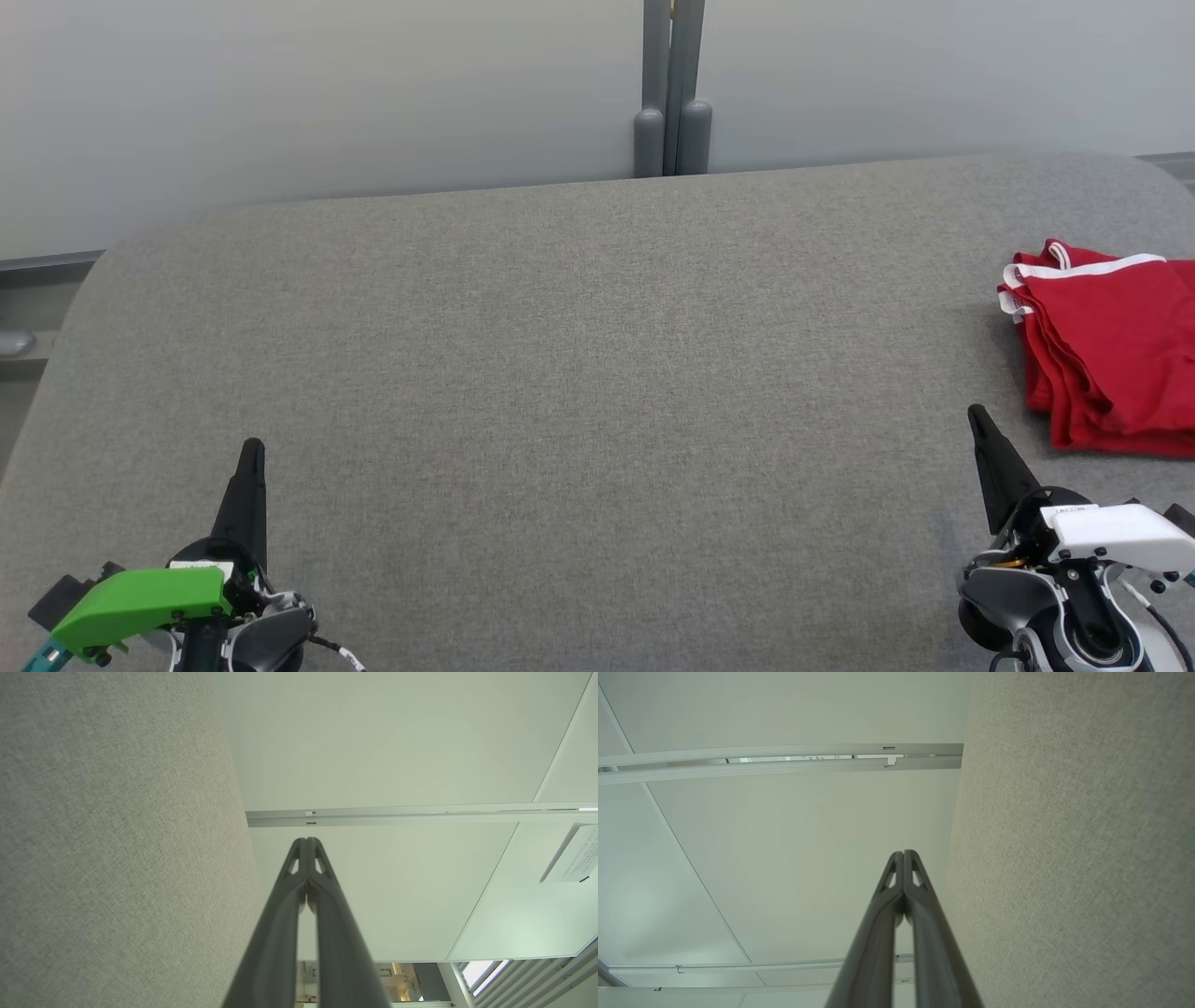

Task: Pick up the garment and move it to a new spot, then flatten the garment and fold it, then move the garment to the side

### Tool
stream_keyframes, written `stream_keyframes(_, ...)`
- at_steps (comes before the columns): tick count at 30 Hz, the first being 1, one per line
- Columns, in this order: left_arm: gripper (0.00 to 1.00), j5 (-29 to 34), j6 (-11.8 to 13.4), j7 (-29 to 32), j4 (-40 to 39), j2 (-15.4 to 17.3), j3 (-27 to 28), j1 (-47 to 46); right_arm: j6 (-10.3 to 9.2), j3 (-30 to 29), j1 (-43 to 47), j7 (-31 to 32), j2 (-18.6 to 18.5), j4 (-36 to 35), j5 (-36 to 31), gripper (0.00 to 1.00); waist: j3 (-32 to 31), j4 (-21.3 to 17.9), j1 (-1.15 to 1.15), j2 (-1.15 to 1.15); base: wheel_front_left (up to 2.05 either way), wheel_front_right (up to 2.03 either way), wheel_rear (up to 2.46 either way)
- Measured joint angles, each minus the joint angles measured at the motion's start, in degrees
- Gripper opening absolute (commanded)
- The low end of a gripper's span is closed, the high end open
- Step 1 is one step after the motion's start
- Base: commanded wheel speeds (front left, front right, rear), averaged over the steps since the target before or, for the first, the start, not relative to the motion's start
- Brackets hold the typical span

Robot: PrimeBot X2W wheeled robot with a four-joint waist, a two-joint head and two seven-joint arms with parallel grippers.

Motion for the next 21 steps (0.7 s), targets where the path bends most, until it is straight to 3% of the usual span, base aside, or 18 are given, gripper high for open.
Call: stream_keyframes(21, 0.0, 0.0, 0.0, 0.0, 0.0, 0.0, 0.0, -0.01, 0.0, 0.0, 0.01, 0.02, 0.0, -0.01, 0.0, 0.0, 0.0, 0.0, 0.0, 0.0, 0.0, 0.0, 0.0)
